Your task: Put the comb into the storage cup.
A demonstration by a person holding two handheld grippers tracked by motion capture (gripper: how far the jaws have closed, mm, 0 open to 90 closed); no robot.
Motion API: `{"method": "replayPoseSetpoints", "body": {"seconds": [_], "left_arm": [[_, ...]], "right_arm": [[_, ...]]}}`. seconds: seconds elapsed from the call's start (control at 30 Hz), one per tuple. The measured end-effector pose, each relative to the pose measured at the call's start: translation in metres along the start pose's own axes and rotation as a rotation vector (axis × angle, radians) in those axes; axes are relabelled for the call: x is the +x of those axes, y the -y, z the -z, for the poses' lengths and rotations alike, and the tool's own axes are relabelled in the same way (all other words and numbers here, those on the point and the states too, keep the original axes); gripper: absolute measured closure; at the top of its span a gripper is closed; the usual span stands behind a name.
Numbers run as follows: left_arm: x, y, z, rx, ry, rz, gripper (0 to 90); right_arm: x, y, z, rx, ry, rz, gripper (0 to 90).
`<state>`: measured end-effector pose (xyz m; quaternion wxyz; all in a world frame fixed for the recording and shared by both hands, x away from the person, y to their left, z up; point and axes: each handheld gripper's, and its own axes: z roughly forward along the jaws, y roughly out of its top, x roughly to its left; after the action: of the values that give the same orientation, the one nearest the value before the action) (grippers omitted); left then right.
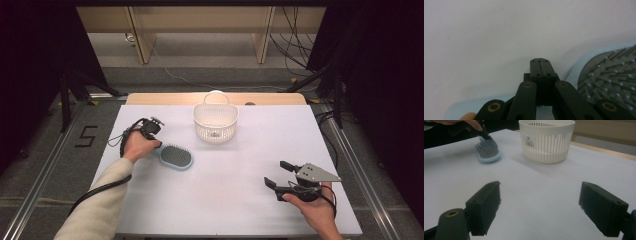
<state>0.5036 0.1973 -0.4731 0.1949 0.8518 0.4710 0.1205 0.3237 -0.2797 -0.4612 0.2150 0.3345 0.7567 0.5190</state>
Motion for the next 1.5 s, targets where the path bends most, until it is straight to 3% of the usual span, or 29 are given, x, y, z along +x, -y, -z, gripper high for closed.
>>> {"method": "replayPoseSetpoints", "body": {"seconds": [0.33, 0.53, 0.77, 0.97, 1.33, 1.5], "left_arm": [[0.002, 0.028, 0.014, 0.002, 0.028, 0.055, 90.0], [-0.004, 0.048, 0.023, 0.0, 0.036, 0.078, 90.0], [-0.016, 0.072, 0.034, 0.005, 0.054, 0.067, 90.0], [-0.025, 0.085, 0.041, 0.0, 0.063, 0.085, 90.0], [-0.047, 0.1, 0.05, 0.017, 0.047, 0.048, 90.0], [-0.051, 0.102, 0.051, 0.018, 0.049, 0.039, 90.0]], "right_arm": [[0.001, 0.0, 0.0, 0.002, 0.003, 0.002, 18.5], [0.001, 0.0, 0.0, 0.001, 0.005, 0.001, 18.6], [0.002, -0.001, 0.0, 0.002, 0.005, 0.002, 18.6], [0.003, -0.001, 0.001, -0.001, 0.004, 0.006, 18.7], [0.004, -0.002, 0.003, -0.005, 0.0, 0.005, 18.8], [0.004, -0.002, 0.003, -0.004, -0.002, 0.008, 18.8]]}}
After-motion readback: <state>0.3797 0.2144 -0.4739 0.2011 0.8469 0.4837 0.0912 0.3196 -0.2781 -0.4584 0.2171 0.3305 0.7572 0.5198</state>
